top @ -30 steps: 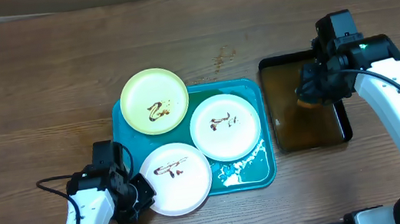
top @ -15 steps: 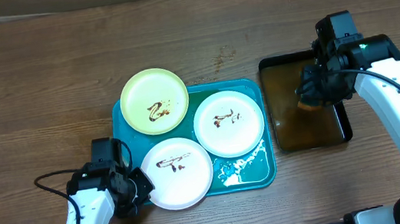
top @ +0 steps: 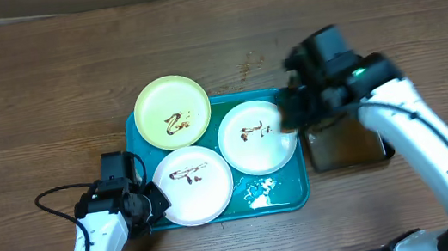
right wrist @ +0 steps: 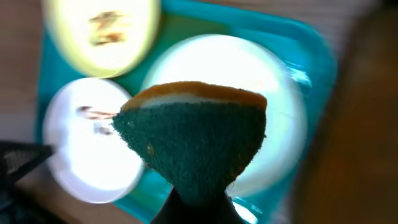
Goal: Clean dirty plates on tray and stack at the side
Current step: 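Carry the sponge with the right gripper over the front white plate, then scrub the front white plate with the sponge while left gripper holds it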
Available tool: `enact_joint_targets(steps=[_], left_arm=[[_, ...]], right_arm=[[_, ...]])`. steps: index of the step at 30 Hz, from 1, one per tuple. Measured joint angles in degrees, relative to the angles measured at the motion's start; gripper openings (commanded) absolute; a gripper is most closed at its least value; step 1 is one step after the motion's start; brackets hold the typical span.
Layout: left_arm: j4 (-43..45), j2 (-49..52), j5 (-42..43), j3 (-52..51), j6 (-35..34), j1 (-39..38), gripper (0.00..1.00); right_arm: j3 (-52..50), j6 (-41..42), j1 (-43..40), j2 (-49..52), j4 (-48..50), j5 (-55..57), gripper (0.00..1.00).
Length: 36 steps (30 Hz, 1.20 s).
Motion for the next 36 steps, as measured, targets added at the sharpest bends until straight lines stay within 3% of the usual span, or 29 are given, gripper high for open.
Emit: enact_joint_targets(steps=[9,18,36], left_arm=[[0.0,0.0,0.0,-0.5,0.2,0.0,0.04],[0.0,0.0,0.0,-0.6,0.2,0.0,0.04],[0.0,0.0,0.0,-0.6,0.2,0.0,0.04]], right_arm=[[0.0,8.3,16.4,5.6,14.6,-1.5,0.04],[0.0,12.7,24.0,15.6,27.9,-6.3,0.04],[0.0,18.4,26.5,27.1,37.8,-12.2,0.04]])
